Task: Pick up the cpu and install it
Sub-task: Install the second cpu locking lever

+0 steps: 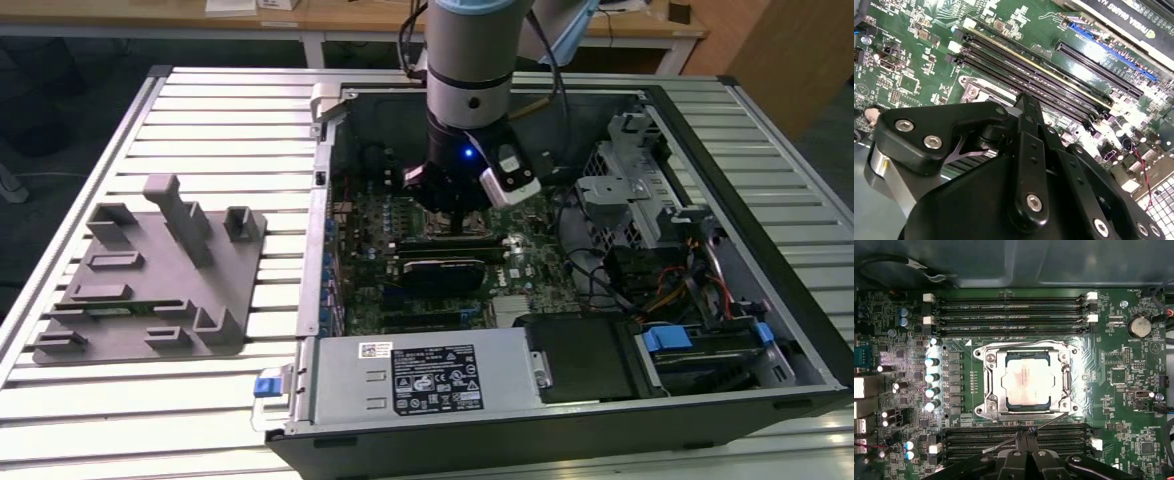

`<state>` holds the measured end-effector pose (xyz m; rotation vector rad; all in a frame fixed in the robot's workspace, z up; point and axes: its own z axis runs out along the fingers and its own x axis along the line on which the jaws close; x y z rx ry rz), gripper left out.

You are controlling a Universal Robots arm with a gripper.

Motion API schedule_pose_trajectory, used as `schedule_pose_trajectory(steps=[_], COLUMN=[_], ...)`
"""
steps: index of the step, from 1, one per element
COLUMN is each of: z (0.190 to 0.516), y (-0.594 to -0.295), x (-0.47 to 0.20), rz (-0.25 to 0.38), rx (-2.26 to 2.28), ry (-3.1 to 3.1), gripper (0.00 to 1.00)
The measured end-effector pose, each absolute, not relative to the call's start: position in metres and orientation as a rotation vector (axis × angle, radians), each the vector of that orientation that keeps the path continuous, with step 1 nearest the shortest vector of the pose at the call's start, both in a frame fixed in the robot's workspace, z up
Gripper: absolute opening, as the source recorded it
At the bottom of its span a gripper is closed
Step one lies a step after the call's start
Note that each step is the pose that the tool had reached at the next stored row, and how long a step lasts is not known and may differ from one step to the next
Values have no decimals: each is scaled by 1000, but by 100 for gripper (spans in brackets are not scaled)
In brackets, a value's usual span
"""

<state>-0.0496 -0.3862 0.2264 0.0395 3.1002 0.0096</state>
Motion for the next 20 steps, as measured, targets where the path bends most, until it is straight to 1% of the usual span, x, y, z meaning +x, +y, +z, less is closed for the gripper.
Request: schedule_pose_trajectory(steps=[14, 20], z=[218, 217], y=[-388, -390], x=[-60, -64], rz=[10, 22], rx=[38, 38], ry=[3100, 3100], gripper=[11, 11])
